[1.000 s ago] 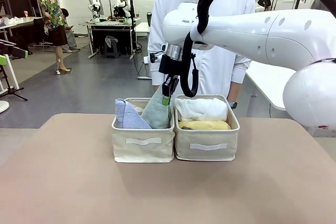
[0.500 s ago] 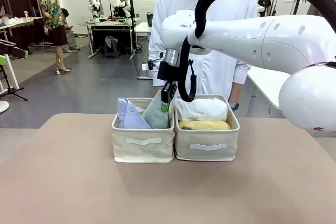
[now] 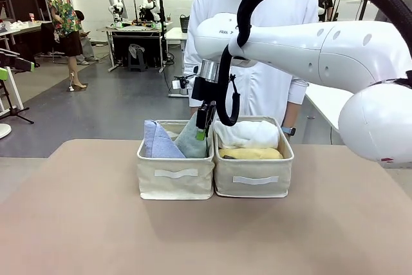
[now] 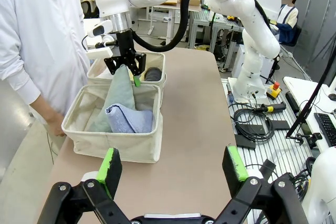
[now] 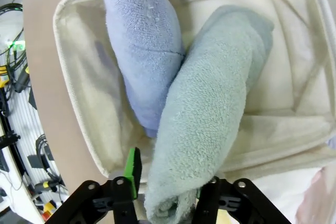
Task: Sort the towels based on their folding style.
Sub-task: Pick up another triangle-folded towel from the table and place it in the left Fabric basket.
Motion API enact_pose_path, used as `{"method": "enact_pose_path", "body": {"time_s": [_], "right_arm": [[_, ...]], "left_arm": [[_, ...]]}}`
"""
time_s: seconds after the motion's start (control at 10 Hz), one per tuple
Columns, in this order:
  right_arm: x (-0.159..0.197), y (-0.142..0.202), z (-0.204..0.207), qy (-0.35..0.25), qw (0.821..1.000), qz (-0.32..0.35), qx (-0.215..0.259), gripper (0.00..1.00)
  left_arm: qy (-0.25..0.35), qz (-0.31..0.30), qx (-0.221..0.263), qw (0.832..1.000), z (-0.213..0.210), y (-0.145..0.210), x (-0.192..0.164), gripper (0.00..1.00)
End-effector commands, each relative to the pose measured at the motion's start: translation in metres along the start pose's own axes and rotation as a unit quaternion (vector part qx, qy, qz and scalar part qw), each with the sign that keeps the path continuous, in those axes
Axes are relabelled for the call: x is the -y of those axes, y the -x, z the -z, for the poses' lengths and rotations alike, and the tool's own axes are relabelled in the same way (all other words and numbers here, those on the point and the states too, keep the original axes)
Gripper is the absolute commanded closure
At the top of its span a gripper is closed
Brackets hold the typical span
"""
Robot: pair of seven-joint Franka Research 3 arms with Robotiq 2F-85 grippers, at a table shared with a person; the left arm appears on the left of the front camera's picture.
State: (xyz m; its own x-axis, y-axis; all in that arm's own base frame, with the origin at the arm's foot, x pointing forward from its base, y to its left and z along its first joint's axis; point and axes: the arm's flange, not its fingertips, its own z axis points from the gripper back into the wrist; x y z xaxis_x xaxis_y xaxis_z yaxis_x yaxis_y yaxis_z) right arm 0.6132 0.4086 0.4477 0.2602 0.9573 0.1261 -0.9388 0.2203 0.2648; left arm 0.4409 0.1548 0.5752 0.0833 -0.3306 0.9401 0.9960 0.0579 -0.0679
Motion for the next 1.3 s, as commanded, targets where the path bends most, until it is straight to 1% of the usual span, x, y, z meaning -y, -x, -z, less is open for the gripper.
{"method": "enact_pose_path", "body": {"time_s": [0.0,0.6,0.7,0.8,0.9,1.0,1.2], "right_arm": [[0.007,-0.011,-0.005,0.000,1.000,-0.011,-0.010,0.00],[0.006,-0.011,-0.005,-0.001,1.000,-0.011,-0.019,0.00],[-0.001,-0.005,-0.022,0.013,1.000,0.012,-0.020,0.00],[-0.027,0.016,-0.060,0.038,0.999,0.032,-0.004,0.00],[-0.049,0.035,-0.083,0.058,0.998,0.035,0.013,0.00],[-0.083,0.068,-0.108,0.080,0.995,0.051,0.023,0.00],[-0.133,0.134,-0.129,0.095,0.992,0.077,0.038,0.00]], "left_arm": [[-0.001,0.003,0.003,1.000,-0.001,-0.001,0.001,0.00],[-0.001,0.003,0.003,1.000,-0.001,-0.001,0.001,0.00],[-0.001,0.003,0.003,1.000,-0.001,-0.001,0.001,0.00],[-0.001,0.003,0.003,1.000,-0.001,-0.001,0.001,0.00],[-0.001,0.003,0.003,1.000,-0.001,-0.001,0.001,0.00],[-0.001,0.003,0.003,1.000,-0.001,-0.001,0.001,0.00],[-0.001,0.003,0.003,1.000,-0.001,-0.001,0.001,0.00]]}}
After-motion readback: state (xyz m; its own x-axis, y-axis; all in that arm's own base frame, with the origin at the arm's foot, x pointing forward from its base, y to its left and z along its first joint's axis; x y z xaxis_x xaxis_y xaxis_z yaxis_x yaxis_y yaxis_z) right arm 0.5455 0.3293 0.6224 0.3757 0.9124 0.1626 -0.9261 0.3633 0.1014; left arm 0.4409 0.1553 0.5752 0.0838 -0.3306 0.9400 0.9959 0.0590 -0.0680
